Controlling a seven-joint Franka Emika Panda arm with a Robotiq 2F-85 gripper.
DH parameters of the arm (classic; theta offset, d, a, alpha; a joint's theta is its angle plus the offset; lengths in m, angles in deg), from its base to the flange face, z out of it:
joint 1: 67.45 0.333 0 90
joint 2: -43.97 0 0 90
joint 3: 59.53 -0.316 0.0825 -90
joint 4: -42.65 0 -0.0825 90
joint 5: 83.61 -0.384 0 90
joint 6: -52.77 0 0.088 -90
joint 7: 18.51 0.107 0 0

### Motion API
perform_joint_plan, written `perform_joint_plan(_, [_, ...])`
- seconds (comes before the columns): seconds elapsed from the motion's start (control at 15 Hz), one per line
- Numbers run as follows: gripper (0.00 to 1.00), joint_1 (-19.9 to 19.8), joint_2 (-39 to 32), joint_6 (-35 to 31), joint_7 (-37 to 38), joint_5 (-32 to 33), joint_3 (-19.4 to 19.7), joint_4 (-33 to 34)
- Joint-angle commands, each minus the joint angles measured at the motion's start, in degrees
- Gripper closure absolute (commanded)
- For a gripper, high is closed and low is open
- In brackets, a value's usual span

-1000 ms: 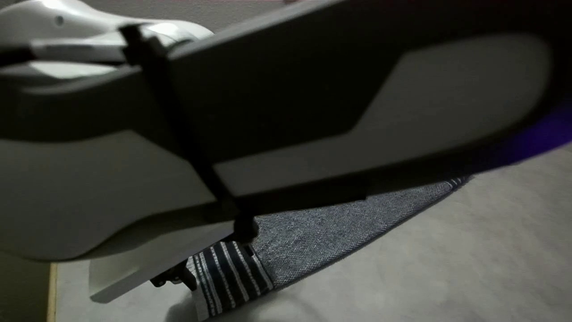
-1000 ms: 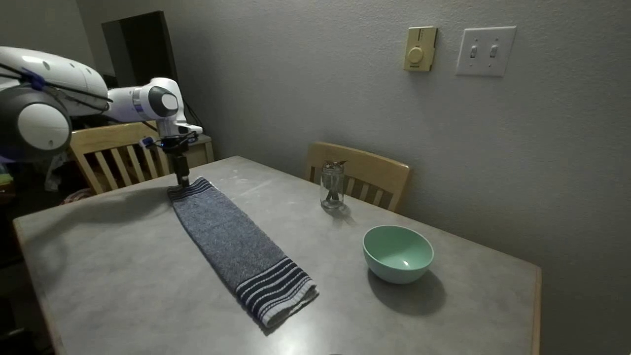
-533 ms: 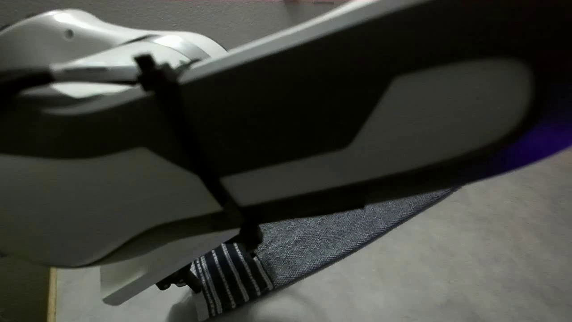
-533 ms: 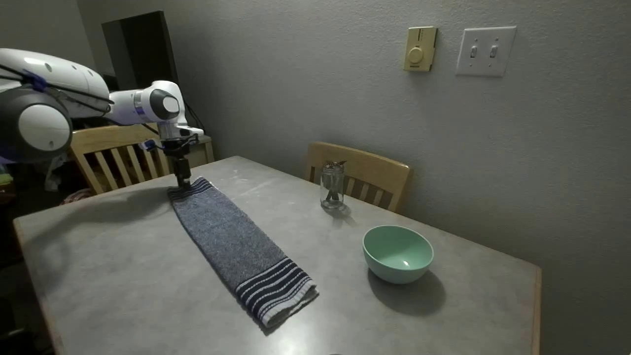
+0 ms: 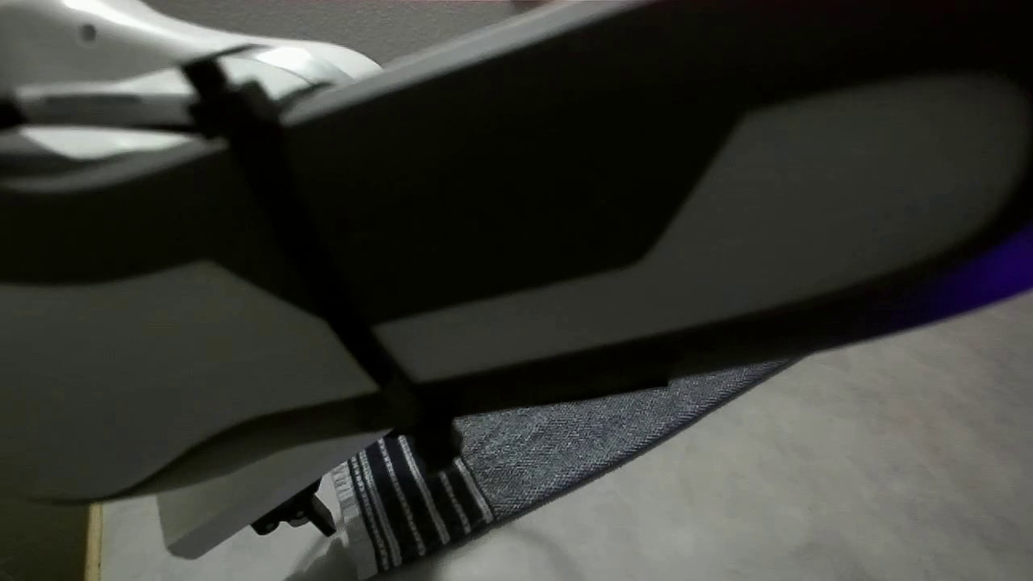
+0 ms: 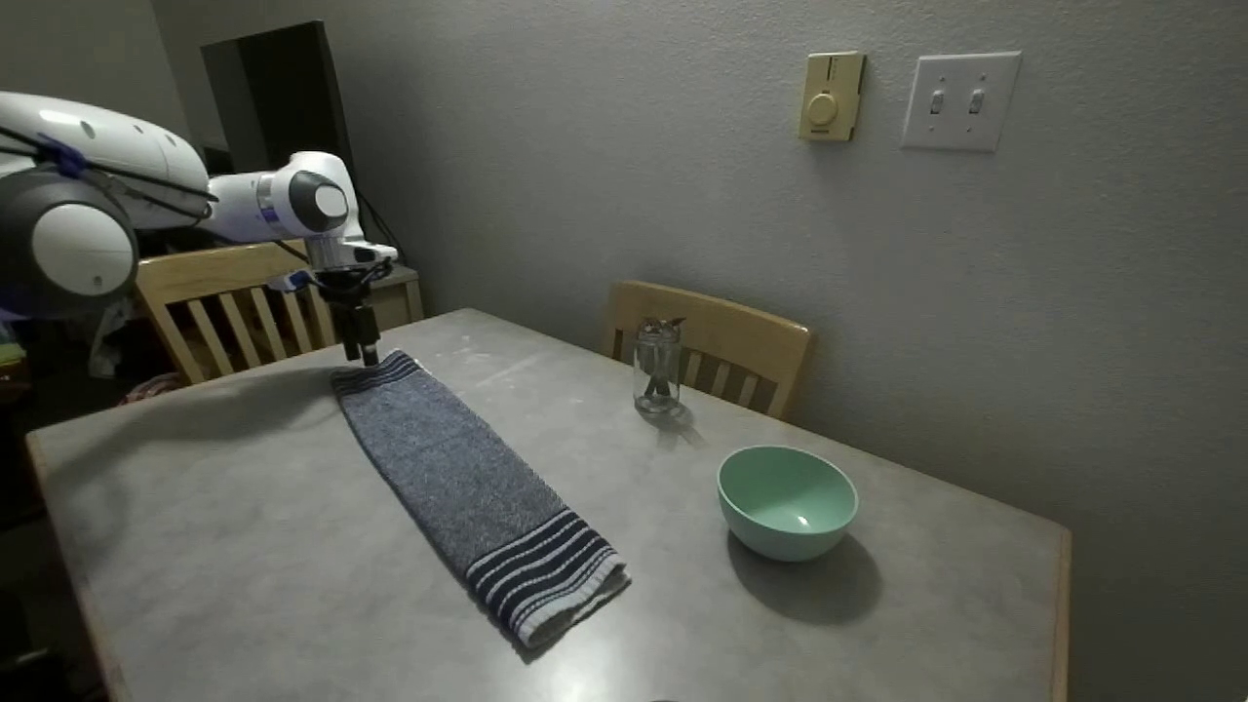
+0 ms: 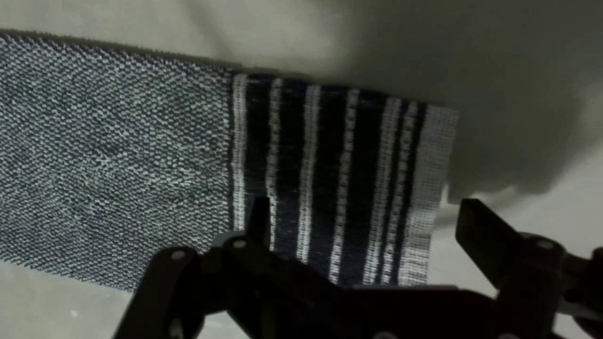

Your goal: Fold the grey towel in half

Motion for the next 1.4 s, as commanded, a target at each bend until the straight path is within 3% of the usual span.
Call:
perform_joint_plan(0.0, [0.00,-0.2,1.8,-2.2,-3.8,-0.2,-0.5,-2.3])
perform_joint_plan(0.4, [0.00,-1.1,1.3,-2.4,-5.9,-0.5,-0.6,-2.9])
perform_joint_plan(0.47, [0.00,-1.2,-3.0,1.2,-6.6,-0.9,-0.3,4.8])
perform_joint_plan(0.53, [0.00,-1.3,1.2,-2.0,-6.4,-0.6,-0.6,-2.9])
perform_joint_plan(0.73, [0.00,-1.5,0.8,-2.0,-7.2,-0.7,-0.7,-3.0])
perform_joint_plan(0.8, [0.00,-1.6,-3.6,1.6,-8.0,-1.1,-0.4,4.8])
perform_joint_plan(0.87, [0.00,-1.7,0.5,-1.7,-7.8,-0.8,-0.8,-3.0])
perform_joint_plan(1.0, [0.00,-1.8,0.3,-1.8,-8.1,-0.9,-0.8,-3.0])
perform_joint_plan(1.07, [0.00,-1.8,-3.9,1.9,-8.7,-1.2,-0.5,4.7])
perform_joint_plan(1.13, [0.00,-1.8,0.1,-1.5,-8.4,-0.9,-0.8,-3.0])
perform_joint_plan(1.27, [0.00,-1.8,0.1,-2.1,-9.2,-1.1,-1.1,-2.9])
perform_joint_plan(1.33, [0.00,-1.6,-4.1,1.2,-10.1,-1.5,-1.0,5.1])
